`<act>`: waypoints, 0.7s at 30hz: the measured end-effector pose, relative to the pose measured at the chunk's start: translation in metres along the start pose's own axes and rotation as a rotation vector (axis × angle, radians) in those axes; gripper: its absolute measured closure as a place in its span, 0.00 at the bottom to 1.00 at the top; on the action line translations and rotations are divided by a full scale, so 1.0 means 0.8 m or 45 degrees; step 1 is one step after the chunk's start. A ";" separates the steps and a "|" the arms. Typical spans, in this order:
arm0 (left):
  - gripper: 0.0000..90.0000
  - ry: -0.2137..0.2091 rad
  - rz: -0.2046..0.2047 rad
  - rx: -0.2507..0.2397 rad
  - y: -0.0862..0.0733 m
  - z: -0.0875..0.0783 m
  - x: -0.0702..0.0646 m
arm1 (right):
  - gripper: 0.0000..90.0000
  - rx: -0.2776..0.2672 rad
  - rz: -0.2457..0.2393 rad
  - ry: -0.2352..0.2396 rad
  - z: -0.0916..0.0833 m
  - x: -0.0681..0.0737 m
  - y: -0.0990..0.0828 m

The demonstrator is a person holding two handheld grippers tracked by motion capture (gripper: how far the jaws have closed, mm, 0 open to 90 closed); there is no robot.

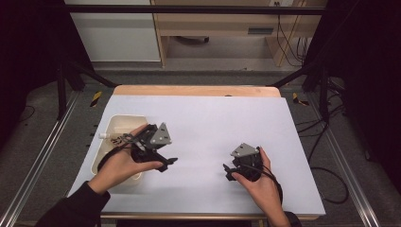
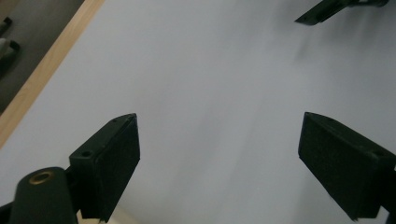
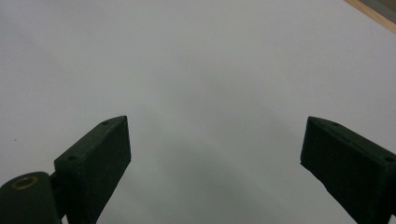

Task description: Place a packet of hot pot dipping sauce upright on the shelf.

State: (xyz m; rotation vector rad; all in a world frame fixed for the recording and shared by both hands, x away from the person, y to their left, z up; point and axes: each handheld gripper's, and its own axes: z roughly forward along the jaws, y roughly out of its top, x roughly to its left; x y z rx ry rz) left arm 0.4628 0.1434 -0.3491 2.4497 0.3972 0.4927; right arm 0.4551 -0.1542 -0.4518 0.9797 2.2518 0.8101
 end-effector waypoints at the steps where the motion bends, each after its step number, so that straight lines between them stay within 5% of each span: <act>1: 0.13 -0.011 0.001 0.000 0.002 0.006 -0.006 | 0.10 0.000 -0.001 -0.001 0.000 0.000 0.000; 12: 0.11 -0.017 0.017 -0.011 0.003 0.052 -0.042 | 0.10 -0.003 0.009 -0.004 -0.001 -0.002 -0.001; 21: 0.10 -0.063 -0.101 -0.018 -0.033 0.098 -0.054 | 0.10 0.001 0.009 -0.007 -0.001 -0.002 -0.001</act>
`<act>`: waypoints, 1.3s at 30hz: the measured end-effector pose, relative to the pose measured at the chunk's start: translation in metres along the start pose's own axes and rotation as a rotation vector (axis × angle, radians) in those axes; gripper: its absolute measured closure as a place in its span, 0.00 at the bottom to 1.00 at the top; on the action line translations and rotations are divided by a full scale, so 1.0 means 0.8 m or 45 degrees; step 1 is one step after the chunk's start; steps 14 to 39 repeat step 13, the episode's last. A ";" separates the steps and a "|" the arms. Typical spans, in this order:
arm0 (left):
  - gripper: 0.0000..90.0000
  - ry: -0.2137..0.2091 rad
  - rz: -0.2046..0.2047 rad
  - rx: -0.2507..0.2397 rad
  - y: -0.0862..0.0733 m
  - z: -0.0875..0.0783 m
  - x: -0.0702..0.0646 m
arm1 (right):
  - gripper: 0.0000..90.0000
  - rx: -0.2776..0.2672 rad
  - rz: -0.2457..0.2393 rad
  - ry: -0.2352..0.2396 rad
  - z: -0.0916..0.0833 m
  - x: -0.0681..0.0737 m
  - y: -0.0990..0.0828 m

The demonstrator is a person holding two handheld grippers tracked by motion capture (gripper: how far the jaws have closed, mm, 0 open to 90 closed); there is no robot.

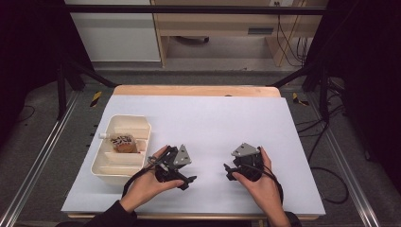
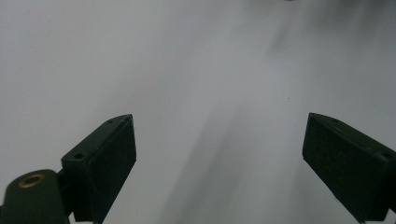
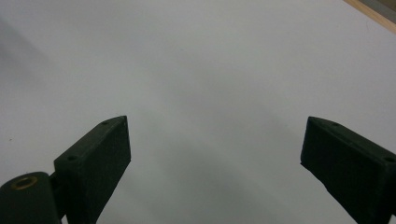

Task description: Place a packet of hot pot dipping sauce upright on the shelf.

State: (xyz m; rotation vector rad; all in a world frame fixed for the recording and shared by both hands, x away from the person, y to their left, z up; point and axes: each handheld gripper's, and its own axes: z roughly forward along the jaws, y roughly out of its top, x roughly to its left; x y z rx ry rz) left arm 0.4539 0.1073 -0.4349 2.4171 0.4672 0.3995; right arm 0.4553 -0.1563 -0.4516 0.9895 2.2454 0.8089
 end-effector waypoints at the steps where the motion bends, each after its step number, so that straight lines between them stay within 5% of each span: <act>1: 0.10 -0.007 -0.002 0.003 -0.004 0.005 -0.001 | 0.10 0.000 0.000 0.000 0.000 0.000 0.000; 9: 0.10 -0.024 -0.013 0.062 -0.023 0.023 -0.004 | 0.10 0.003 0.002 -0.002 0.001 0.000 0.000; 39: 0.10 -0.018 -0.018 0.057 -0.024 0.022 -0.003 | 0.10 0.006 0.002 -0.001 0.001 0.001 0.000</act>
